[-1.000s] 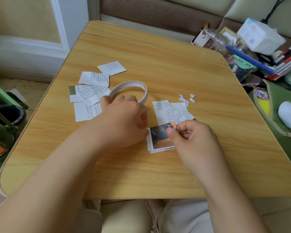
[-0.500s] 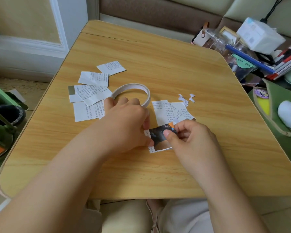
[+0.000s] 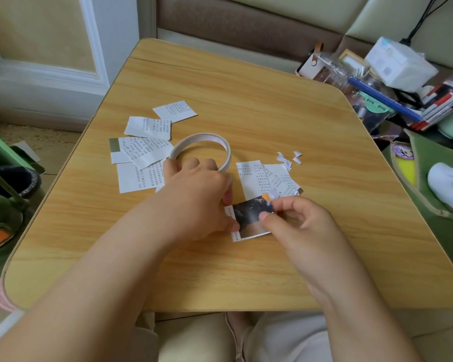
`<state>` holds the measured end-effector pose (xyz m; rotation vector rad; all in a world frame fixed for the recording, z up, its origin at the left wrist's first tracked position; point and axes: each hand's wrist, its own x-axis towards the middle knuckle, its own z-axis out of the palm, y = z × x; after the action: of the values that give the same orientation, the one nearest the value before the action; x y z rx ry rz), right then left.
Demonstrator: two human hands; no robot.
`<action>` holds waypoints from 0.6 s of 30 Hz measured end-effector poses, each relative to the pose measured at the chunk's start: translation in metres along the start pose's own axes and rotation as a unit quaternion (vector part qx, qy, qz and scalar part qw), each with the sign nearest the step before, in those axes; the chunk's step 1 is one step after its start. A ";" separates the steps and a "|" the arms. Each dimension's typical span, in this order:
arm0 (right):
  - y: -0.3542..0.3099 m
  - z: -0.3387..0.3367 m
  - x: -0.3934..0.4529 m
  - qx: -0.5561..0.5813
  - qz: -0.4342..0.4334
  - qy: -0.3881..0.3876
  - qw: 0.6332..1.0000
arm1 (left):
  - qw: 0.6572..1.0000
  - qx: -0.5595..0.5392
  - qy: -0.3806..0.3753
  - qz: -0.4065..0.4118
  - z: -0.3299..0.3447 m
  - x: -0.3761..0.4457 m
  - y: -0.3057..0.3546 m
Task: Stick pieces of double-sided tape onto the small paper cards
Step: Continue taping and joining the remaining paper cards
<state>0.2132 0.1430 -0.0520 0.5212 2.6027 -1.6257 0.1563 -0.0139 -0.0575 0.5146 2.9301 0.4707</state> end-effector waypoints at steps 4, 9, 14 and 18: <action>0.006 0.005 0.002 -0.021 -0.038 0.022 0.999 | 1.000 -0.001 0.020 0.003 0.000 0.000 -0.001; -0.005 0.000 0.014 0.022 -0.118 0.057 0.991 | 0.986 -0.132 0.103 0.003 -0.015 -0.003 -0.002; -0.042 -0.012 0.033 0.190 -0.175 0.035 0.965 | 0.868 -0.417 0.266 -0.054 -0.032 -0.002 0.001; -0.061 -0.003 0.042 0.277 -0.202 0.001 0.940 | 0.809 -0.528 0.254 -0.048 -0.032 0.003 0.005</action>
<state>0.1564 0.1327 -0.0062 -0.0232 2.3317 -2.5029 0.1490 -0.0173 -0.0261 0.0597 2.4371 2.2772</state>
